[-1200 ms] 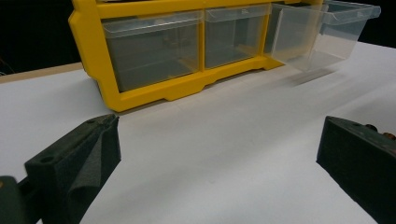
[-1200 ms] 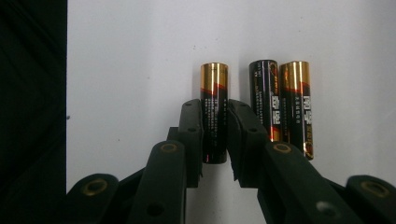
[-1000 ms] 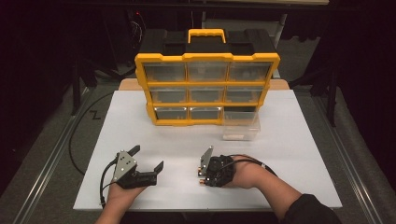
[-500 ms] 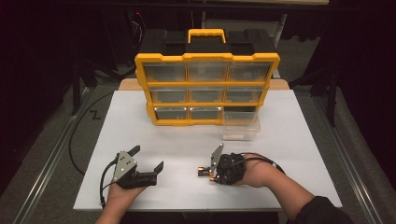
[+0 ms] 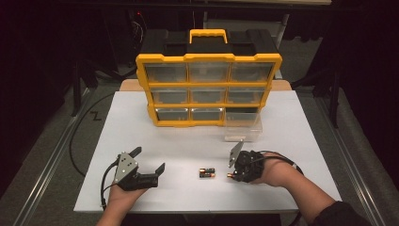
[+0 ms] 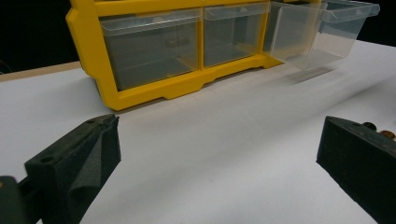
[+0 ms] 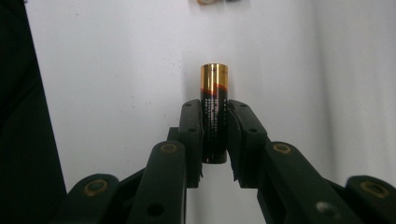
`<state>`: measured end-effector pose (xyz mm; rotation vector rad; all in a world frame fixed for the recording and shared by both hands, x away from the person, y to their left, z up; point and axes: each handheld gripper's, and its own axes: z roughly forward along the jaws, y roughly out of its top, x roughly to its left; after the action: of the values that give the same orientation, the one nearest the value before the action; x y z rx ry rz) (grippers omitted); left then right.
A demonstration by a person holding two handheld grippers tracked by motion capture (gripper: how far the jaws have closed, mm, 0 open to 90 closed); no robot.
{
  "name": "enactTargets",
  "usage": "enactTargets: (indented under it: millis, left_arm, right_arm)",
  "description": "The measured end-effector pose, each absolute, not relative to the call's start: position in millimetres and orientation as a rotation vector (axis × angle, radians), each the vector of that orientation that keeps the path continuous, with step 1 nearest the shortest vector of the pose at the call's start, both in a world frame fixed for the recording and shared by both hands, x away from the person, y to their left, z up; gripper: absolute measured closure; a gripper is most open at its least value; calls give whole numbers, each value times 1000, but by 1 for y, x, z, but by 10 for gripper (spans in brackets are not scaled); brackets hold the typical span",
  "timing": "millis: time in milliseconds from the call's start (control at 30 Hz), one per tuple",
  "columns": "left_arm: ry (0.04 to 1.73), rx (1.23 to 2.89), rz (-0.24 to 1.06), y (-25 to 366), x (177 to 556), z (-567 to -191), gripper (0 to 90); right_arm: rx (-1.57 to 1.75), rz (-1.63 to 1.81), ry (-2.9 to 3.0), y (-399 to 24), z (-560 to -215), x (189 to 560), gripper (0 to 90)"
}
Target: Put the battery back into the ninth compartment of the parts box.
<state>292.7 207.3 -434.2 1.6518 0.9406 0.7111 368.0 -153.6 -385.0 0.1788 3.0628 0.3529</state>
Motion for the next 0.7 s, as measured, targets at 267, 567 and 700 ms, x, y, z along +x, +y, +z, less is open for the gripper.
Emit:
enactTargets:
  millis: [267,567,700]
  left_arm:
    - [941,1648,712,208,293,-434,2]
    - [941,1647,714,209,293,-434,2]
    - [940,1646,715,209,293,-434,2]
  right_arm:
    - [186,327,3060,-165,-381,373,786]
    - [176,318,3070,-172,-376,377,786]
    - [196,322,3072,-173,-373,379,786]
